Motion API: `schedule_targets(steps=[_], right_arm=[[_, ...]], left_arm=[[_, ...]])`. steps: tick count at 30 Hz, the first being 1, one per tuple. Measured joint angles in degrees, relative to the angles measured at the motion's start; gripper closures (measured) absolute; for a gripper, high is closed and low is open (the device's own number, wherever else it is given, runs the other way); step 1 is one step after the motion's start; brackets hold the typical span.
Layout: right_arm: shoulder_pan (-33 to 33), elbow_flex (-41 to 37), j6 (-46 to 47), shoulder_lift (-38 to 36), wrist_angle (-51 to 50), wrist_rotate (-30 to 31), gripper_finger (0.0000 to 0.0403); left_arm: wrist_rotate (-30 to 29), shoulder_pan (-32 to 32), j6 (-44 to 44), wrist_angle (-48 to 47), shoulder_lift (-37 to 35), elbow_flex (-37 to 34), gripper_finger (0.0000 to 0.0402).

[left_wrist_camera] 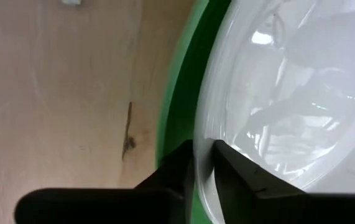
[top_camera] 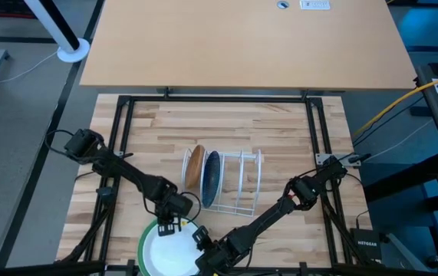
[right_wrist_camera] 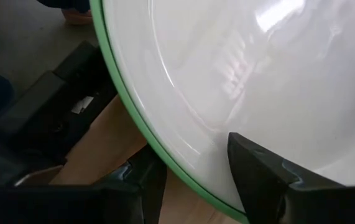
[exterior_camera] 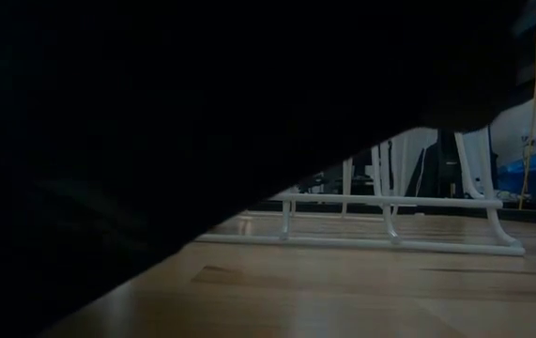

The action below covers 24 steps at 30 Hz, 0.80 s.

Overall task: Sort dishes
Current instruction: Put the white plate into the dish rack

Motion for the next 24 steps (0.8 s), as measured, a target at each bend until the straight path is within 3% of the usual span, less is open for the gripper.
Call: schedule_targets(steps=[8,12,24], right_arm=[[0.00,0.00,0.20,0.00,-0.19,0.06,0.0233],[0.02,0.00,0.09,-0.08,-0.19,0.15,0.0233],[0.79,5.96,0.18,0.50,-6.55,2.49,0.0233]], left_arm=[[1.74,1.96,2.56,-0.61,-0.74,0.03,0.0370],[1.04,2.27,1.29,-2.02,-0.81,0.26,0.0389],[-2.67,2.17,1.53,-3.76,-2.12,0.48,0.0389]])
